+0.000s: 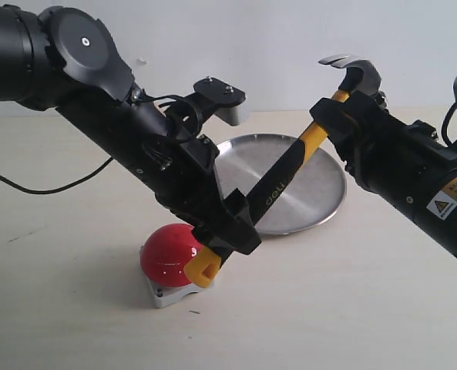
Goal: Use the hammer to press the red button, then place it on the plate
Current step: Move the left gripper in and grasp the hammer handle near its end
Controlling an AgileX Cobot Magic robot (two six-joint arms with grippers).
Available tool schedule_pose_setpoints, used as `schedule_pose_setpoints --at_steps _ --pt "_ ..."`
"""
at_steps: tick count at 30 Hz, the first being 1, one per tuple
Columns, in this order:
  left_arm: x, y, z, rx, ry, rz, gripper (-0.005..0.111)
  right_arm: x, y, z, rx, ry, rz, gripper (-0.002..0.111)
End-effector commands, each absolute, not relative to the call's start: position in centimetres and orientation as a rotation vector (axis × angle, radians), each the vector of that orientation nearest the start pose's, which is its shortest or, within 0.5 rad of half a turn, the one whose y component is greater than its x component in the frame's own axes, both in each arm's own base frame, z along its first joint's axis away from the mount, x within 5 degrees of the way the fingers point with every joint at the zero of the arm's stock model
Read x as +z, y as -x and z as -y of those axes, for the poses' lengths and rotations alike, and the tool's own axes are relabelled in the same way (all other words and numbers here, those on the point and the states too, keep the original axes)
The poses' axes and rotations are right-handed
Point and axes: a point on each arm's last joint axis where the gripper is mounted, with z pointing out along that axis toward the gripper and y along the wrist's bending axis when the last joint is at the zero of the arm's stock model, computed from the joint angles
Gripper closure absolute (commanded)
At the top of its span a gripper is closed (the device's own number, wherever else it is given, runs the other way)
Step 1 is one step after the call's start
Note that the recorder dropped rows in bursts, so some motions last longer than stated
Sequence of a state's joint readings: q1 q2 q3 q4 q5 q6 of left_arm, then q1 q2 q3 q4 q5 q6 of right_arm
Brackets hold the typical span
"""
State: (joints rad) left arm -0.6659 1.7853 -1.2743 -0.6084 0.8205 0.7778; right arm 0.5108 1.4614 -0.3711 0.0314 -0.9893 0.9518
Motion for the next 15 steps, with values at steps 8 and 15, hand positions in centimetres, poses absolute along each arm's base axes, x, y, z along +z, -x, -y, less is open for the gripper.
schedule_pose_setpoints --at_steps 8,15 --pt "22.9 -26.8 27.9 -0.762 -1.414 -2.176 0.026 22.0 -22.4 -12.2 1.149 -0.392 -1.553 0.108" --pt "22.8 -26.7 28.3 -0.751 -1.408 -2.163 0.026 21.9 -22.5 -11.9 1.14 -0.434 -1.541 0.108"
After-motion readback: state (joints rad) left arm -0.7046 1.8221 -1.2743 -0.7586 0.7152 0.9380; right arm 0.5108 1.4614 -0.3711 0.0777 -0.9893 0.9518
